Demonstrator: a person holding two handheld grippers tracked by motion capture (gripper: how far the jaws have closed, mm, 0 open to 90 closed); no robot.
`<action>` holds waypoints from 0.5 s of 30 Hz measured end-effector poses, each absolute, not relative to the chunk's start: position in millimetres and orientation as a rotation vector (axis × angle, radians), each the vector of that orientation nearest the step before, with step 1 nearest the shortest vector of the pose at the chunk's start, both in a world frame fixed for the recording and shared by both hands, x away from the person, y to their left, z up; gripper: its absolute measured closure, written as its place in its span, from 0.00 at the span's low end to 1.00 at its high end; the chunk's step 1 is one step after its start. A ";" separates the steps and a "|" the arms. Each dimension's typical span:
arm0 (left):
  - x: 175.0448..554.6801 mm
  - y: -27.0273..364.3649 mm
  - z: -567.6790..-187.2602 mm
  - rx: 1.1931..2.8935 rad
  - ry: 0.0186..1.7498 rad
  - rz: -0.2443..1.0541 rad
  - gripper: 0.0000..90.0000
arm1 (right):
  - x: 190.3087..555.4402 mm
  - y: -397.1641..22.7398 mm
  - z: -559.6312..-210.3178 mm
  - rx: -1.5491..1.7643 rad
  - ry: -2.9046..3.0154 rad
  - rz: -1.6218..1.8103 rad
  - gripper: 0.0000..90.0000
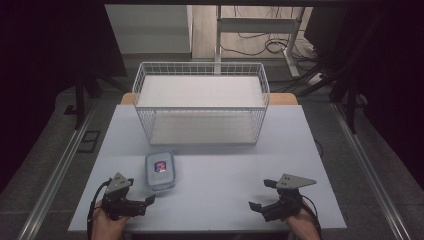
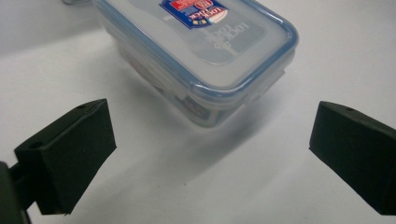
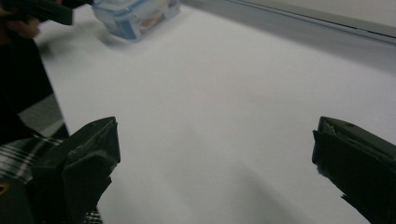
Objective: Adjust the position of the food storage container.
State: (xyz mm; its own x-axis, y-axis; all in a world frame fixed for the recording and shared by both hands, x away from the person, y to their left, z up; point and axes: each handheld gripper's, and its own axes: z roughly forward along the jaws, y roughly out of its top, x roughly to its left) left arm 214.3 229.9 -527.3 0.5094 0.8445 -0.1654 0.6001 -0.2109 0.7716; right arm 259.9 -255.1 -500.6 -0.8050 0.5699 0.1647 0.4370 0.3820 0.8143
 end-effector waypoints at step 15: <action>213.5 237.4 -524.0 1.861 1.186 0.331 0.14 | 261.9 -246.5 -510.3 0.916 2.475 1.267 0.00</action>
